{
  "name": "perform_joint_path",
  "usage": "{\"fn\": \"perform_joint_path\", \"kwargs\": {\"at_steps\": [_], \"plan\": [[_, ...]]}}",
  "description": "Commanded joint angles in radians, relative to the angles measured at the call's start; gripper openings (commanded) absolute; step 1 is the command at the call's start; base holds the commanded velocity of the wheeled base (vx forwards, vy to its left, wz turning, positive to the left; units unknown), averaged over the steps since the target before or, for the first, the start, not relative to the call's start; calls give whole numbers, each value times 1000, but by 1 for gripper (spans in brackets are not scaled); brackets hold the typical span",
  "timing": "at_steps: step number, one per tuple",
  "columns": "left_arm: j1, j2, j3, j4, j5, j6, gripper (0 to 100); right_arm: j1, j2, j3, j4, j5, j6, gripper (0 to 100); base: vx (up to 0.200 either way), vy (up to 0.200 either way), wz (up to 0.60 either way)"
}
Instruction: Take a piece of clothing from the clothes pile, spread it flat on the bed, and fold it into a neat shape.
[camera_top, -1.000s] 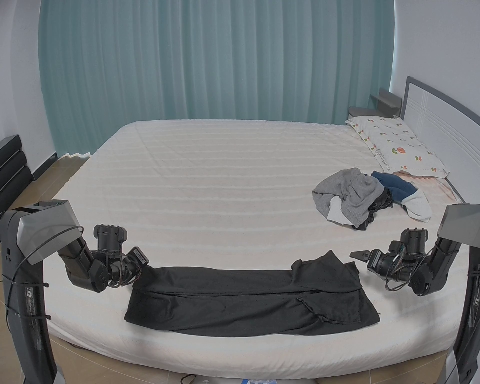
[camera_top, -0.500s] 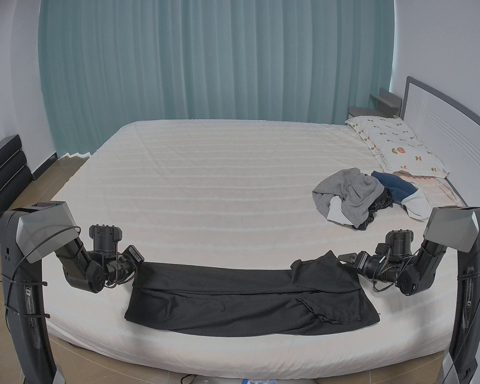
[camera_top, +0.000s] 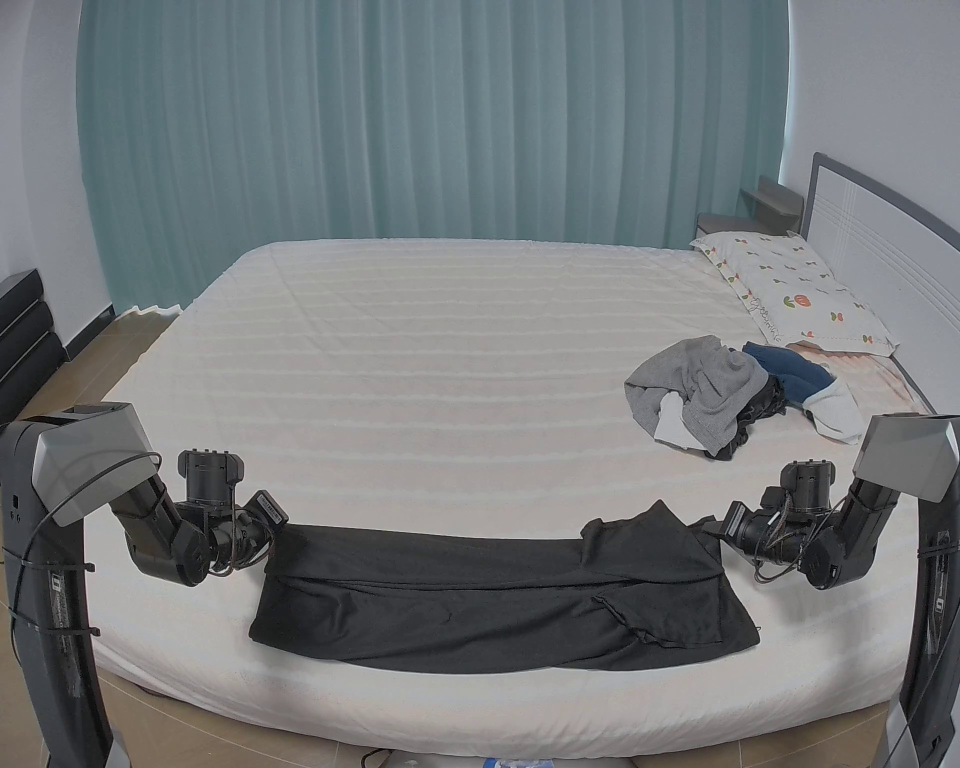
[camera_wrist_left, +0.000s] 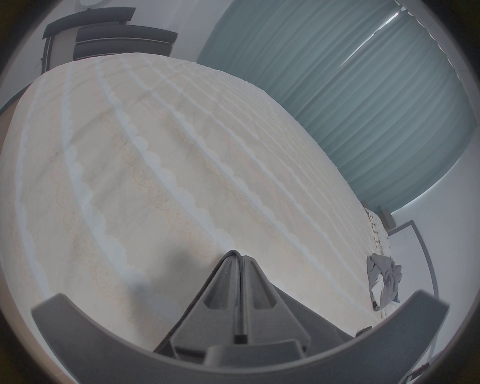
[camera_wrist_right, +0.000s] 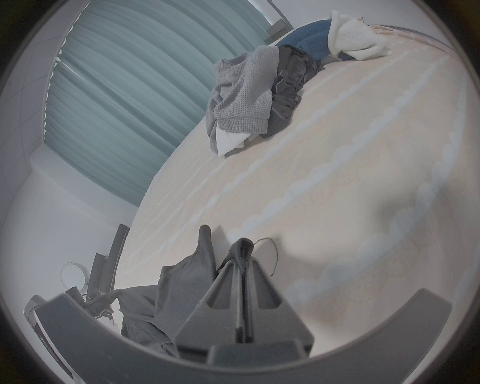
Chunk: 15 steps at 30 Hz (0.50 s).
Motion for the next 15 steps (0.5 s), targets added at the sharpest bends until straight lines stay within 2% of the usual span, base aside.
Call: {"fn": "perform_joint_path", "kwargs": {"at_steps": [1,8,9,10,11,15], "plan": [[0,2,-9,0,2,-6,0,-11,-3,-4,-3,0,0,0,0,0,0],[0,4,-15,-8,6,-24,0,-8,0,1,-8,2,0,0,0,0,0],[0,4,-15,-8,6,-24,100,-8,0,2,-8,2,-1,0,0,0,0],[0,4,-15,-8,6,-26,100,-6,2,4,-8,0,-1,0,0,0,0],[0,4,-13,-6,5,-26,100,-5,2,4,-8,-1,-1,100,0,0,0],[0,8,-4,-6,3,-24,100,-6,-12,12,-22,0,-1,100,0,0,0]]}}
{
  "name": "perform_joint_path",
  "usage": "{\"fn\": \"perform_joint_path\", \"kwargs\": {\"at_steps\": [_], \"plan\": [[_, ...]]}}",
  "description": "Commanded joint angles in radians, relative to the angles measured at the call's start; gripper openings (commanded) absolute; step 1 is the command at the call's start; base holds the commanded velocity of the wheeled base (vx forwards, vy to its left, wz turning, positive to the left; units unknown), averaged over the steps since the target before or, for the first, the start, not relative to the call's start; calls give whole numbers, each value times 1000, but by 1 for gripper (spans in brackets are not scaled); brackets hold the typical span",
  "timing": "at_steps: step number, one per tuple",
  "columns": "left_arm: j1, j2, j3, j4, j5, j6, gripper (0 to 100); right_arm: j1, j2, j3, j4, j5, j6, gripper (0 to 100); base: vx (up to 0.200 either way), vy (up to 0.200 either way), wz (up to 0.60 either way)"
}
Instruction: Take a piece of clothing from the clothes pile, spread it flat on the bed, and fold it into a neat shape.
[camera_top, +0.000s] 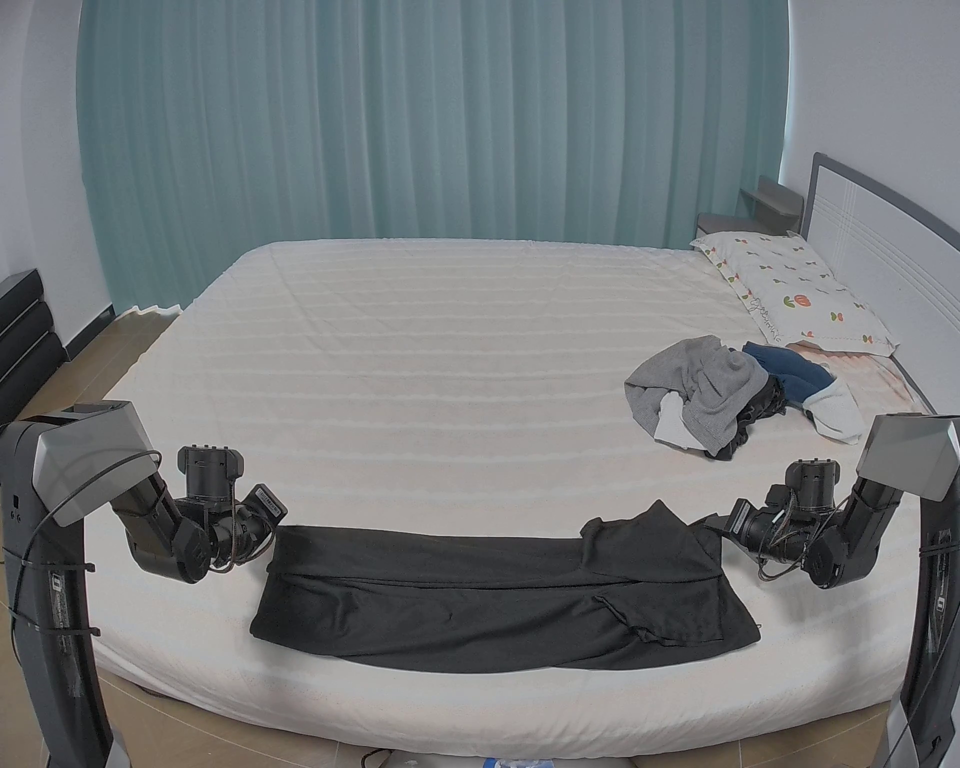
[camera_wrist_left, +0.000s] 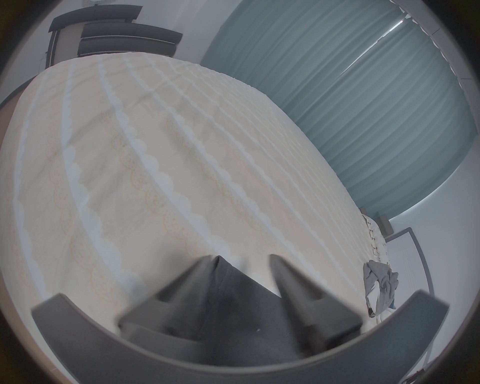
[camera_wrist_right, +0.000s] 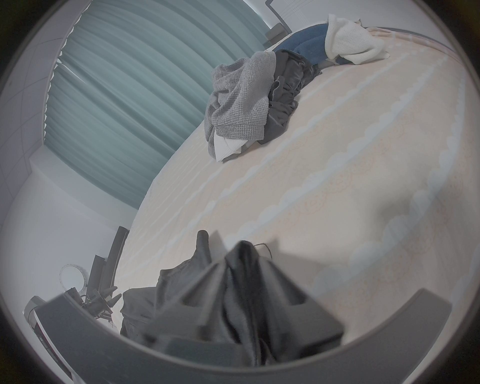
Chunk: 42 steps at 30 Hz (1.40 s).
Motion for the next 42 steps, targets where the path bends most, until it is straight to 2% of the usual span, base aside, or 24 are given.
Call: {"fn": "perform_joint_path", "kwargs": {"at_steps": [1,6,12,18,31,32,42], "plan": [[0,7,7,-1,-1,1,100,-2,-20,7,-15,0,0,100,0,0,0],[3,6,8,1,-1,-2,100,1,-96,32,-18,1,0,100,0,0,0],[6,3,10,1,-3,-16,100,54,-152,64,-15,1,-3,100,0,0,0],[8,1,10,2,-3,-18,100,92,-106,65,-5,7,-8,100,0,0,0],[8,1,13,2,-4,-18,100,101,-6,47,-4,6,-31,100,0,0,0],[8,1,13,1,-4,-18,100,101,-6,48,-4,6,-31,0,0,0,0],[8,1,13,1,-3,-18,100,83,-40,127,-18,4,-122,0,0,0,0]]}}
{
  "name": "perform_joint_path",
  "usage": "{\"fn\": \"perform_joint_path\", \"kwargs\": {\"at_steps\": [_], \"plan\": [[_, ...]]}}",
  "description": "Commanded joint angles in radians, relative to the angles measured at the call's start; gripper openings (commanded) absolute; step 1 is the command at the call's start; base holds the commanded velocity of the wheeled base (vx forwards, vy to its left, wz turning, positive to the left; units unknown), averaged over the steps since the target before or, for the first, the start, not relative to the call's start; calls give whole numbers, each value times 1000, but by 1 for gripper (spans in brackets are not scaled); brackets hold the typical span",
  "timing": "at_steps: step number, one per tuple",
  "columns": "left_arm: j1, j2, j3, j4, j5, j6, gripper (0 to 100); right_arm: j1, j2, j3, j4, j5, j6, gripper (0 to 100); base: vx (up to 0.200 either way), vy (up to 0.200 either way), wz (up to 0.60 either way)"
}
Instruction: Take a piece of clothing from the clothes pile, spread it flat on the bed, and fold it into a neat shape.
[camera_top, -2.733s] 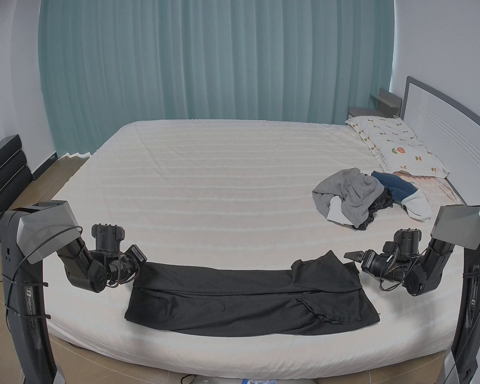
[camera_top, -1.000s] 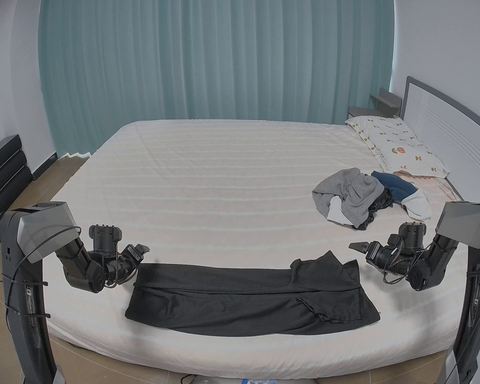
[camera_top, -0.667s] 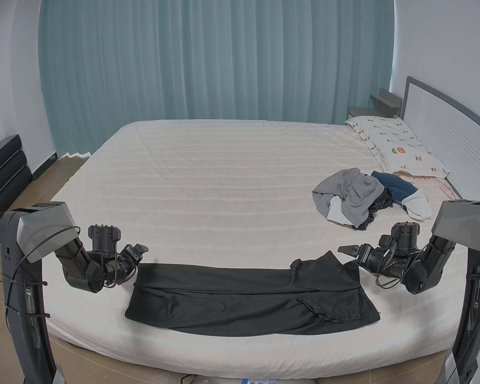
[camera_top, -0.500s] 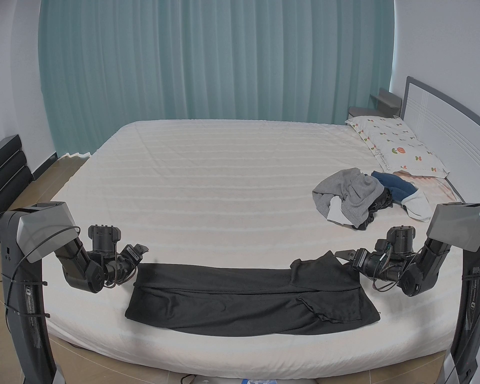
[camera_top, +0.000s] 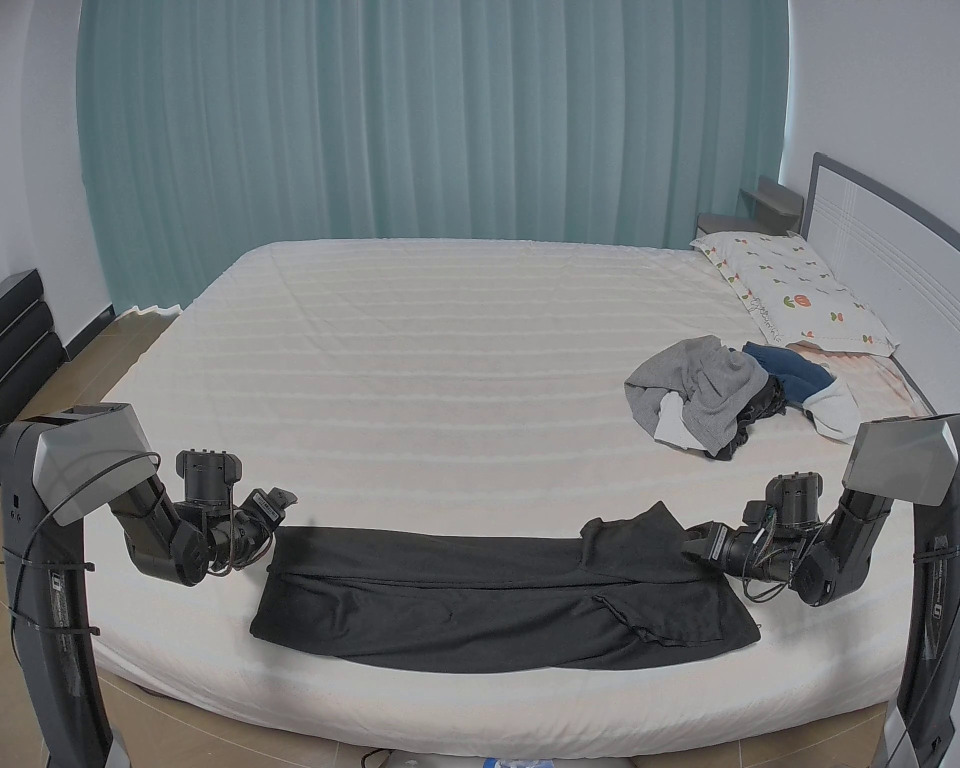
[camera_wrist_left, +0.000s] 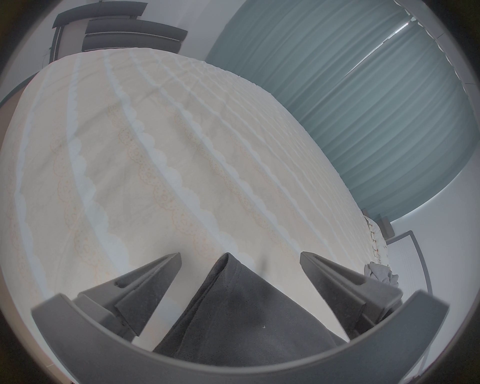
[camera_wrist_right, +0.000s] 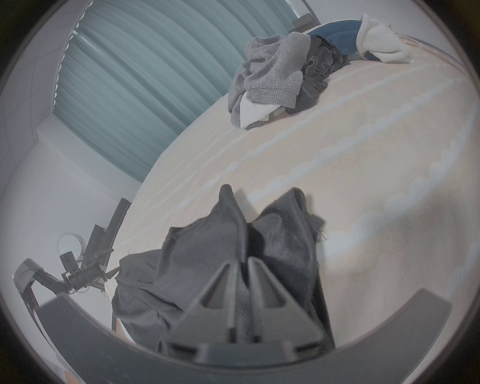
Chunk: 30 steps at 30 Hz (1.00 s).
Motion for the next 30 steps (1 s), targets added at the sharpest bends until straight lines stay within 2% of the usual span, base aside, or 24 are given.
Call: {"fn": "perform_joint_path", "kwargs": {"at_steps": [1,11,19,20,30], "plan": [[0,-1,0,-1,1,0,100,-9,-23,33,-9,1,-10,0,0,0,0],[0,-1,0,-1,0,0,100,-24,-95,112,-12,13,-15,0,0,0,0],[2,-1,0,7,-8,0,100,-30,-94,155,-10,13,-58,0,0,0,0],[2,-1,0,7,-8,0,100,-30,-94,155,-10,13,-58,100,0,0,0],[21,-55,62,6,-51,7,100,-32,-180,229,-61,13,-55,100,0,0,0]]}}
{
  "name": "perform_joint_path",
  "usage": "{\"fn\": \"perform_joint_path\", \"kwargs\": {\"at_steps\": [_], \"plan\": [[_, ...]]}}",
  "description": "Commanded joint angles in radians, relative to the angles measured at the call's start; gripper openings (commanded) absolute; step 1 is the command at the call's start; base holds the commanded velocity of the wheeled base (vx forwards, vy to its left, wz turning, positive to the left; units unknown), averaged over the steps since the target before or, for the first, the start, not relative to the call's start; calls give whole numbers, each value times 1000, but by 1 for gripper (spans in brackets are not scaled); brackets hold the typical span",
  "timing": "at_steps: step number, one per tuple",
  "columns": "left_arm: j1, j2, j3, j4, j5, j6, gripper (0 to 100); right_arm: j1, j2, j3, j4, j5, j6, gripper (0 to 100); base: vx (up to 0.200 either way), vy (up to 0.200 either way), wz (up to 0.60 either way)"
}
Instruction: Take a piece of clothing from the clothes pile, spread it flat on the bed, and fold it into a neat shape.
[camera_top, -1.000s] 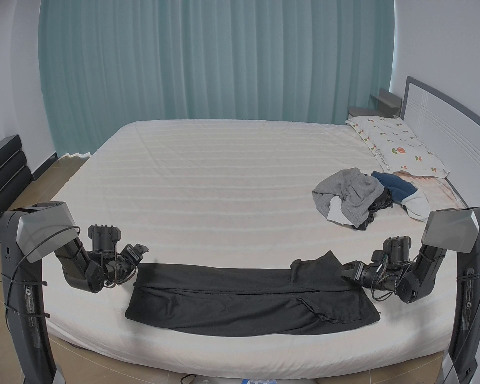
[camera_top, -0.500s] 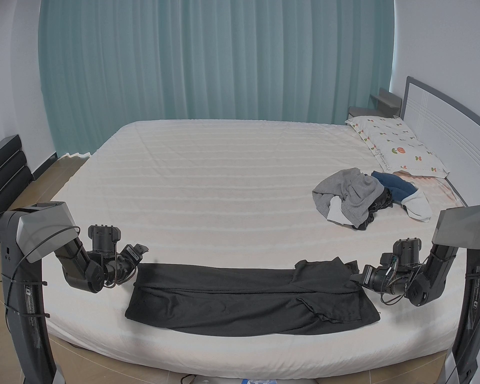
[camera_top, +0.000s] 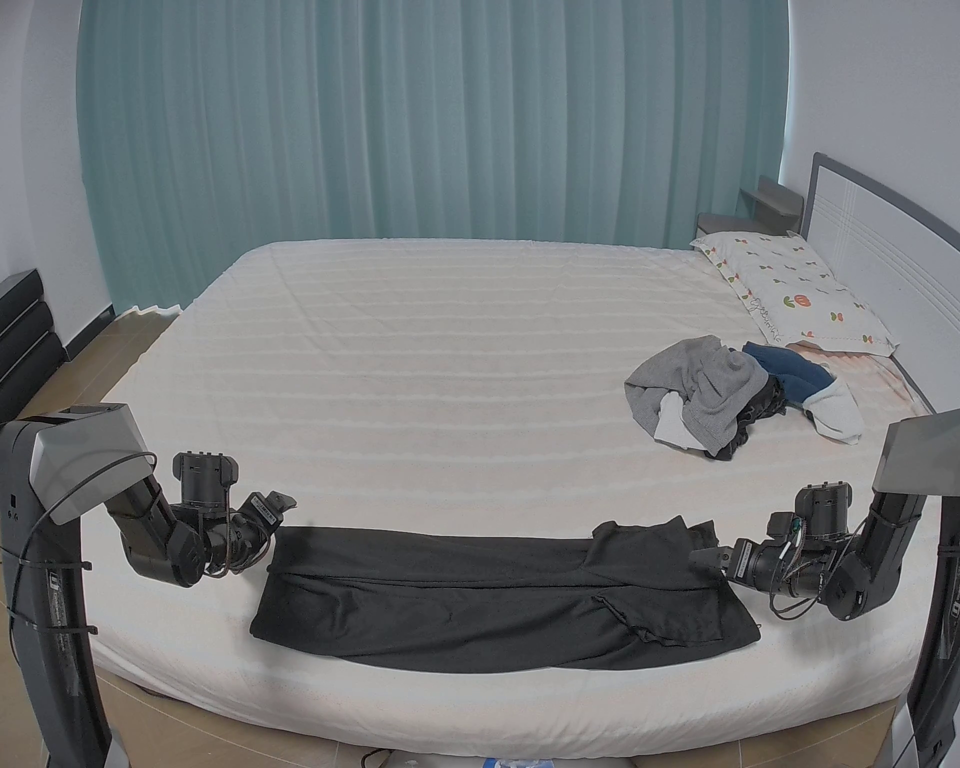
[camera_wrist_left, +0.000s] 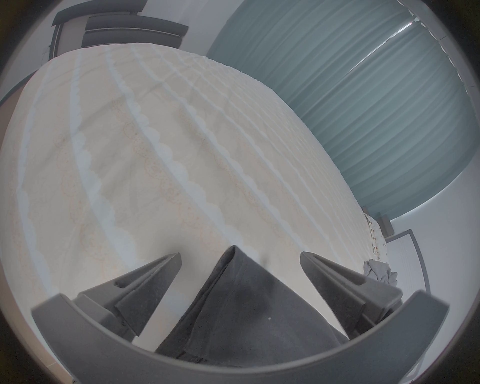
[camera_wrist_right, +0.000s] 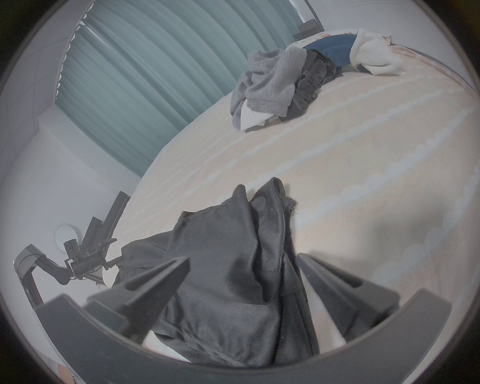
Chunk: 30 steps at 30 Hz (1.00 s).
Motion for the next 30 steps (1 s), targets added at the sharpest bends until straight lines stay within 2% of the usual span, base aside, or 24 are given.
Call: {"fn": "perform_joint_path", "kwargs": {"at_steps": [1,4,5,10,16,20,22,30], "plan": [[13,-72,53,0,-31,8,100,-3,-79,57,-11,0,18,100,0,0,0],[12,-117,94,1,-63,25,100,-4,-111,90,-11,0,35,100,0,0,0],[8,-148,137,1,-89,69,100,-6,-138,119,-13,0,41,100,0,0,0],[-1,-167,218,-10,-103,194,100,-6,-183,203,-17,-6,42,100,0,0,0],[-1,-157,221,-4,-109,195,100,-6,-194,281,-97,-4,47,100,0,0,0],[-2,-157,221,1,-109,189,100,-4,-178,317,-164,-6,47,100,-200,0,0],[-8,-155,224,1,-109,189,100,-3,-178,318,-163,-4,47,100,-200,0,0],[-16,-148,258,-4,-121,212,100,-3,-157,320,-166,-6,50,100,0,0,0]]}}
